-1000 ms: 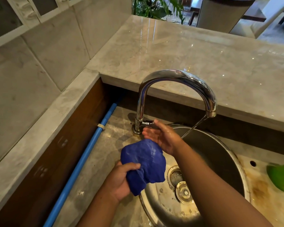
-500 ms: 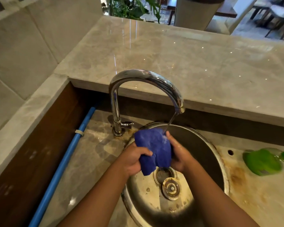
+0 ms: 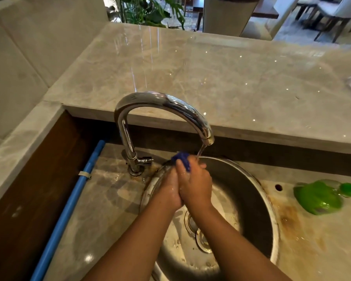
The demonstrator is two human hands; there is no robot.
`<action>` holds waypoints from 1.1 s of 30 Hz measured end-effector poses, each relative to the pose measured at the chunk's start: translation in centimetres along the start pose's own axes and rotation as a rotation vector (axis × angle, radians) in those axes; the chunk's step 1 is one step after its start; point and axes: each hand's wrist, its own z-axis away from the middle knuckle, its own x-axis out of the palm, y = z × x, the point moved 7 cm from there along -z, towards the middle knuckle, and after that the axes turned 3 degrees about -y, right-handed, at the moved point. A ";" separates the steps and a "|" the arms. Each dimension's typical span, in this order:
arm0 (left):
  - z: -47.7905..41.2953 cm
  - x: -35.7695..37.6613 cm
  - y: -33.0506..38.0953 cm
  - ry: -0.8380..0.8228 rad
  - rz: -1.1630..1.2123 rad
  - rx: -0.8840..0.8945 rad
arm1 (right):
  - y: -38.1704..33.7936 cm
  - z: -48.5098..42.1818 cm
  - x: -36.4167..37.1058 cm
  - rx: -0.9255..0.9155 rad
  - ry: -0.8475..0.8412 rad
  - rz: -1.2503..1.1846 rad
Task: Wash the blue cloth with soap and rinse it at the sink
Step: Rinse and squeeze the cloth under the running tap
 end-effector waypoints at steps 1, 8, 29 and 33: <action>0.3 0.1 -0.3 0.009 -0.001 0.014 | 0.8 -0.7 0.1 0.035 0.030 0.026; 0.2 -3.1 -0.3 0.030 -0.111 0.162 | 6.5 -3.4 -0.5 0.256 0.006 -0.140; -0.9 -1.7 -0.1 0.008 0.128 0.054 | 4.7 -3.0 -2.3 0.206 -0.013 -0.443; 0.1 -0.4 -1.2 -0.038 0.218 -0.060 | -0.4 1.1 0.6 -0.079 -0.058 -0.103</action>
